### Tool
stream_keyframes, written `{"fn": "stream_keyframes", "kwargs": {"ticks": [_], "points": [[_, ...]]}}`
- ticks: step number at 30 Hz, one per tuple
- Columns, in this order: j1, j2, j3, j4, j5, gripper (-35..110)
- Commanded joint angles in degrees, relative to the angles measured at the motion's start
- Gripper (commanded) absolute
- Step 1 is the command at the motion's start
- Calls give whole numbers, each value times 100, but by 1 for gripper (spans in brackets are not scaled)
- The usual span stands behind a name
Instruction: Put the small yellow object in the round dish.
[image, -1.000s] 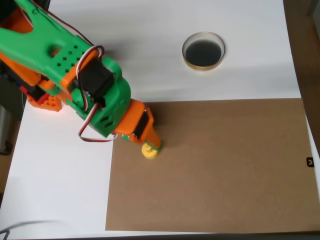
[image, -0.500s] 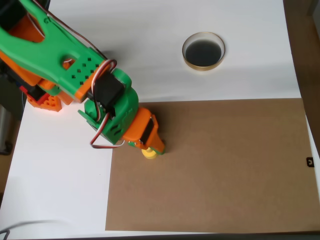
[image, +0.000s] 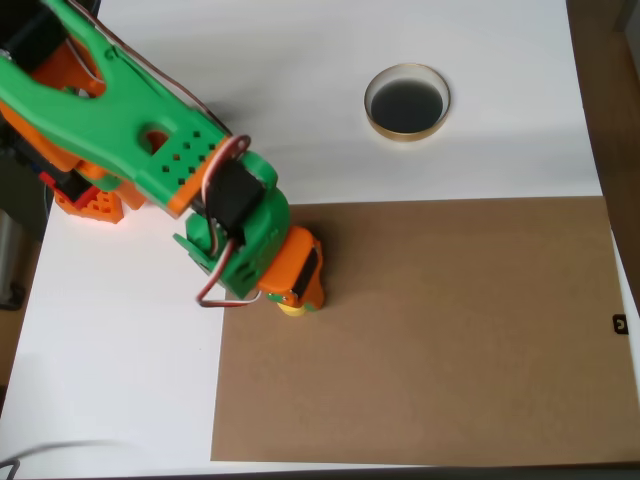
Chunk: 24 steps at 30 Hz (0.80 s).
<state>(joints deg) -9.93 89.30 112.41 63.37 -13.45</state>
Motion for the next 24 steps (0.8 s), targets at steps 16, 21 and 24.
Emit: {"fn": "stream_keyframes", "kwargs": {"ticks": [16,21,24], "points": [[-202,650,-984,703,-281,0],[-536,923,-1301,1046,-352,0],[-826,1037,-1494,1266,-343,0]]}}
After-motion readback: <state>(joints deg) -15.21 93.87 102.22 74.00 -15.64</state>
